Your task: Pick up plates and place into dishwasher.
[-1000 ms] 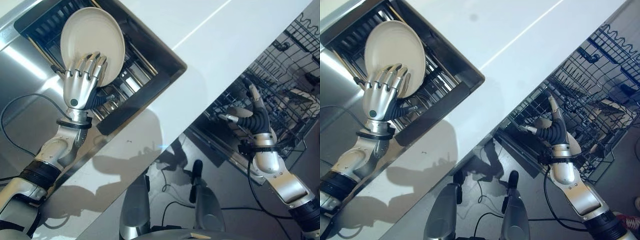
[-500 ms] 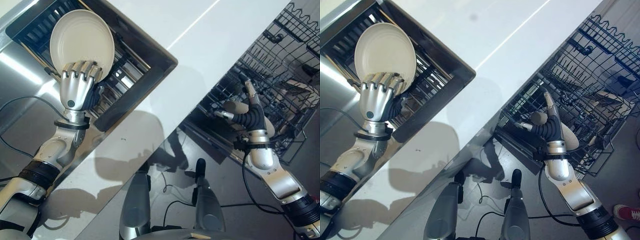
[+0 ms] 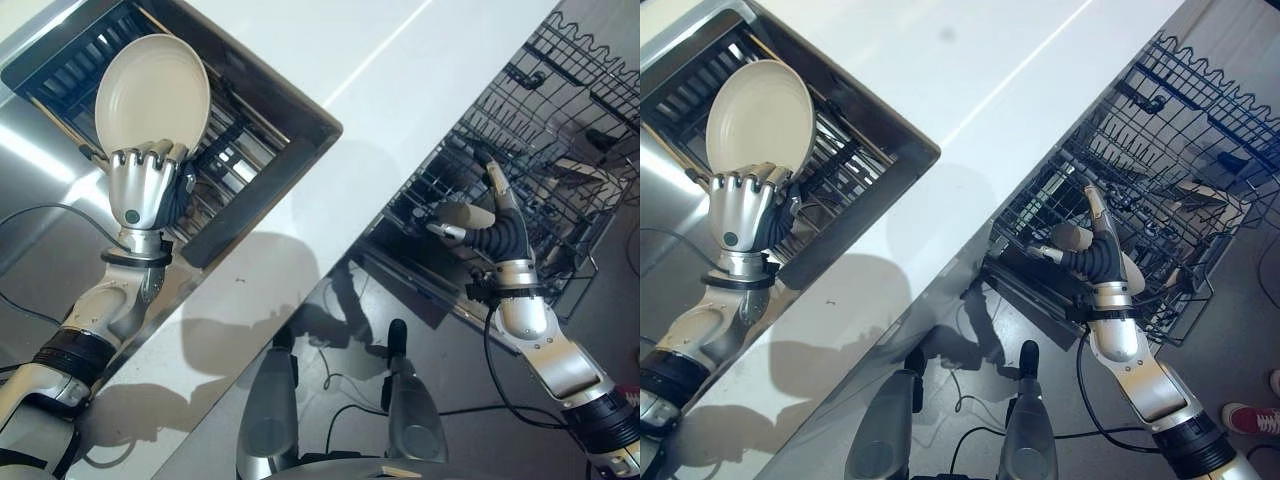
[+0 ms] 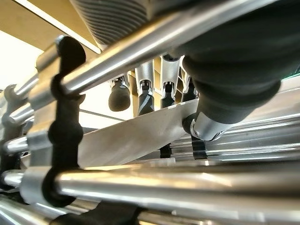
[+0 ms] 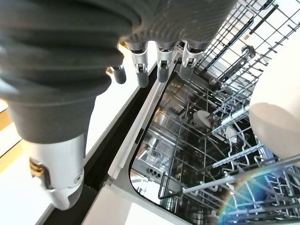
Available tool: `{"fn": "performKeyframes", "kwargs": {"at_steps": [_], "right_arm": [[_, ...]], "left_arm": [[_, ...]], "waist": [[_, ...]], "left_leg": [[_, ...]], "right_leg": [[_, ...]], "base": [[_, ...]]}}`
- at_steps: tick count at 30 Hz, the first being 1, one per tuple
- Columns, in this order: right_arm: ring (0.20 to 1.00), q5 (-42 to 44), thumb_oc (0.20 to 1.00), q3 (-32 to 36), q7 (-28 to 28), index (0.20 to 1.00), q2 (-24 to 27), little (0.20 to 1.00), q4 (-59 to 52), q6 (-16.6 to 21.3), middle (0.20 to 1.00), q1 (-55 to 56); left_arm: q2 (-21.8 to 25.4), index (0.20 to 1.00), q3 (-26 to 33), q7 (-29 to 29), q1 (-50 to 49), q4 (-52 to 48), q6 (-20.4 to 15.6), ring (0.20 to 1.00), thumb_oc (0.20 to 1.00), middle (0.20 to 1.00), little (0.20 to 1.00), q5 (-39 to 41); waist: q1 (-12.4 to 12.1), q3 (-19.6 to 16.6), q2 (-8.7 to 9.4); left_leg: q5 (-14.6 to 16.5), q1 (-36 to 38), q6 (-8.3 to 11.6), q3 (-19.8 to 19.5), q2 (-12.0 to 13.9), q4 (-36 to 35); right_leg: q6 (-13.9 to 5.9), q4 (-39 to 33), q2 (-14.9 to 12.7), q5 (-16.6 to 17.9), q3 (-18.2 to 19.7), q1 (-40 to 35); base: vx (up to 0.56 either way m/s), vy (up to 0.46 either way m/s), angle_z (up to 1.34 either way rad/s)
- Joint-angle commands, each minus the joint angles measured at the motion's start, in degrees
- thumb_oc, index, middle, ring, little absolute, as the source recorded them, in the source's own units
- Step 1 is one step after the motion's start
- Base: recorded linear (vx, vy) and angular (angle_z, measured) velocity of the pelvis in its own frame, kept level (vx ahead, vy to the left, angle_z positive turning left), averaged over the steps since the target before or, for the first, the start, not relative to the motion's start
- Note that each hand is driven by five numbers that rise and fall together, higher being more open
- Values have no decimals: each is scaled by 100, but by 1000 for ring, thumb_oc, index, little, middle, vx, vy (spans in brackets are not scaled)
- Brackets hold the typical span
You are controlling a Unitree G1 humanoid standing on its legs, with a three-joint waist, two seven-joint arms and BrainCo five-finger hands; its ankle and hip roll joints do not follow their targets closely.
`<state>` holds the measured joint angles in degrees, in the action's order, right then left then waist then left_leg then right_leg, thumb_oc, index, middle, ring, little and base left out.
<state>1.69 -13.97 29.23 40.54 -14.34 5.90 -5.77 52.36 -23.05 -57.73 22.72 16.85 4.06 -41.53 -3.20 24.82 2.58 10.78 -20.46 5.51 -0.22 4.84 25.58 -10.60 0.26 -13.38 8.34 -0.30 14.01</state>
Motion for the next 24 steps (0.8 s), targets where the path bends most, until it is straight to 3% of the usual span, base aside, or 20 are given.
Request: {"fn": "performKeyframes", "kwargs": {"at_steps": [1, 10, 24], "right_arm": [[1000, -105, 1000, 566, 0, 1000, 11, 1000, -362, 304, 1000, 13], [1000, -62, 1000, 879, -227, 1000, -17, 1000, -439, 384, 1000, 666], [1000, 42, 1000, 1536, -683, 1000, -194, 1000, -649, 466, 1000, 1683]], "left_arm": [[-1595, 200, 469, -246, -789, 288, 123, 200, 200, 200, 200, 356], [-1579, 200, 1296, -333, -1533, -61, -309, 200, 200, 200, 200, 643], [-1609, 200, 2565, 183, -2670, -1426, -1203, 200, 200, 200, 200, 1241]], "waist": [[-117, -158, 213], [-169, -612, 166], [-310, -1390, 206]], "left_leg": [[-693, 5, 473, -652, 439, -848], [-705, 502, 452, -550, 442, -1078], [-663, 1305, 407, -436, 455, -1549]], "right_leg": [[-239, 579, -342, -742, -345, -418], [-237, 520, -345, -806, -416, -766], [-265, 302, -280, -921, -506, -1401]], "base": [[77, 1, 1], [103, 19, -3], [95, 9, 1]]}}
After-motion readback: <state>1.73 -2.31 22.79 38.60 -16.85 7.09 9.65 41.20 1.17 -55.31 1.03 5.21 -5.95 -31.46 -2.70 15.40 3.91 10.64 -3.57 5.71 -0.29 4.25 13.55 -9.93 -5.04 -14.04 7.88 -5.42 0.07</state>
